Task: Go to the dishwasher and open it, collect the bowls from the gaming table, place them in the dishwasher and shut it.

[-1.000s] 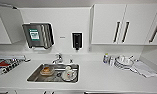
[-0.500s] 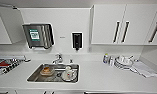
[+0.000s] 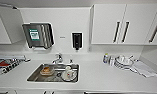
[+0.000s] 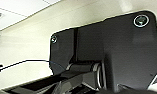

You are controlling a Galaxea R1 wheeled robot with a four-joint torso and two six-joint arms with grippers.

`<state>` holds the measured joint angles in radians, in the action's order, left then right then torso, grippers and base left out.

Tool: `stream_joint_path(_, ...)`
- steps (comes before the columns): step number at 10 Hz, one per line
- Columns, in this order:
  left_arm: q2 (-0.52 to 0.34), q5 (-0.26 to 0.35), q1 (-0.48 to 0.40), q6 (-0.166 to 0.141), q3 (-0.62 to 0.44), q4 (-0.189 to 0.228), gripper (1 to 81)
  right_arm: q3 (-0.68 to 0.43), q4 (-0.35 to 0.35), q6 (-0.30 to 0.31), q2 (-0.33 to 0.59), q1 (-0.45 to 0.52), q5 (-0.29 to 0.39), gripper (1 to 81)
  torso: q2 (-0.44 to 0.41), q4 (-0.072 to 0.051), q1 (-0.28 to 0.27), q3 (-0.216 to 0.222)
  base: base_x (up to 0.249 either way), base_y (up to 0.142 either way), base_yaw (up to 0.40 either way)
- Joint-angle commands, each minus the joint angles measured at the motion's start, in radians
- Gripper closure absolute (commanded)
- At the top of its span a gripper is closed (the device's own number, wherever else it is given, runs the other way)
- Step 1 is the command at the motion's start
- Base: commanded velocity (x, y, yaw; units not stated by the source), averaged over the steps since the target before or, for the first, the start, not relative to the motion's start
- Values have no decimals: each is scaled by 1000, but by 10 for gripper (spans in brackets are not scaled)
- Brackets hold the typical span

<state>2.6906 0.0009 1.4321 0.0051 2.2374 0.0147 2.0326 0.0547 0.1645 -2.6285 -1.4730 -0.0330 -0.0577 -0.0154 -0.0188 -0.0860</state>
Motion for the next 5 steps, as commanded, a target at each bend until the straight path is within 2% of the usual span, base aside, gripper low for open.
stream_joint_path(1, -89, -45, -34, 9, -88, 8, 10, -282, -42, 12, 227, 81, 44, 10, -98, 0, -63, -92, 0, 0, 0)
stream_joint_path(4, -161, -48, -29, 9, -191, 8, 10, -387, -39, 47, 328, 116, 41, 10, -195, 0, -124, -184, 0, 0, 0)
stream_joint_path(5, -187, -48, -29, 9, -231, 8, 10, -405, -39, 58, 351, 130, 39, 10, -227, 0, -145, -119, 0, 0, 0)
